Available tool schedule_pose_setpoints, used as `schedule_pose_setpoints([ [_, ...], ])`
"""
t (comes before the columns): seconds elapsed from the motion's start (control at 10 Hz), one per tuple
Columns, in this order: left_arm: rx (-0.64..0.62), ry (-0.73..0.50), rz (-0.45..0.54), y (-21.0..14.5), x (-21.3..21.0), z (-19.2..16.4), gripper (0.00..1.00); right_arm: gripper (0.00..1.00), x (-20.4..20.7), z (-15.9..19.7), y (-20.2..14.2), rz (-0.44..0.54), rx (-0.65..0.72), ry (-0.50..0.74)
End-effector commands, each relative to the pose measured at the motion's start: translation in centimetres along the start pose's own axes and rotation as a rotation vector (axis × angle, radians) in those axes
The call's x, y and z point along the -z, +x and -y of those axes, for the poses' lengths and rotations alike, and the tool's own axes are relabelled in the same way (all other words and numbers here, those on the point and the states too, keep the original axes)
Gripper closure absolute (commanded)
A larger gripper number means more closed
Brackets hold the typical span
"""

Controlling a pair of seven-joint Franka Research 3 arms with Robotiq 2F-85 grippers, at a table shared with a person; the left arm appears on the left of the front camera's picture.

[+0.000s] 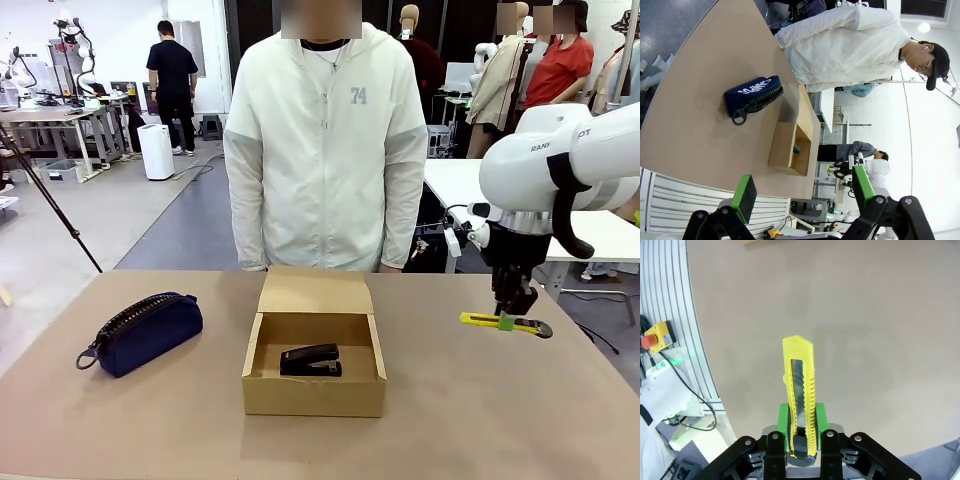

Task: Pack the items into the box.
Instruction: Pick up the item indicated by the person and place it inside the Mailer Box.

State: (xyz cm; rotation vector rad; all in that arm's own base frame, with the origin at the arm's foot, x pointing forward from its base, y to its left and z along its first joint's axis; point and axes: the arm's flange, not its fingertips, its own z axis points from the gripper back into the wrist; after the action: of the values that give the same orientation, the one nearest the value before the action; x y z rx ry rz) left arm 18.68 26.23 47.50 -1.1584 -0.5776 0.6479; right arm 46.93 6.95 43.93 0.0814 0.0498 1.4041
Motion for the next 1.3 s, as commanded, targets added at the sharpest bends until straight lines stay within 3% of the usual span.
schedule_pose_setpoints([
  [0.0,0.015,-0.02,0.004,0.1,0.0,0.0,0.0,1.0,-1.9,-0.1,4.0,0.006,-0.012,-0.063],
  [0.2,0.015,-0.02,0.004,0.1,0.0,0.0,0.0,1.0,-3.5,0.4,12.9,-0.045,-0.186,-0.132],
  [0.4,0.015,-0.02,0.004,0.1,0.0,0.0,0.0,1.0,-3.2,0.4,22.2,-0.035,-0.383,-0.097],
  [0.5,0.015,-0.02,0.004,0.1,0.0,0.0,0.0,1.0,-2.1,0.1,26.9,-0.04,-0.442,-0.093],
  [0.6,0.015,-0.02,0.004,0.1,0.0,0.0,0.0,1.0,-0.5,-0.3,30.4,-0.073,-0.412,-0.118],
  [0.8,0.015,-0.02,0.004,0.1,0.0,0.0,0.0,1.0,3.7,-1.3,34.2,-0.141,-0.34,-0.121],
  [1.2,0.015,-0.02,0.004,0.1,0.0,0.0,0.0,1.0,9.9,-2.5,35.1,-0.128,-0.337,0.05],
])
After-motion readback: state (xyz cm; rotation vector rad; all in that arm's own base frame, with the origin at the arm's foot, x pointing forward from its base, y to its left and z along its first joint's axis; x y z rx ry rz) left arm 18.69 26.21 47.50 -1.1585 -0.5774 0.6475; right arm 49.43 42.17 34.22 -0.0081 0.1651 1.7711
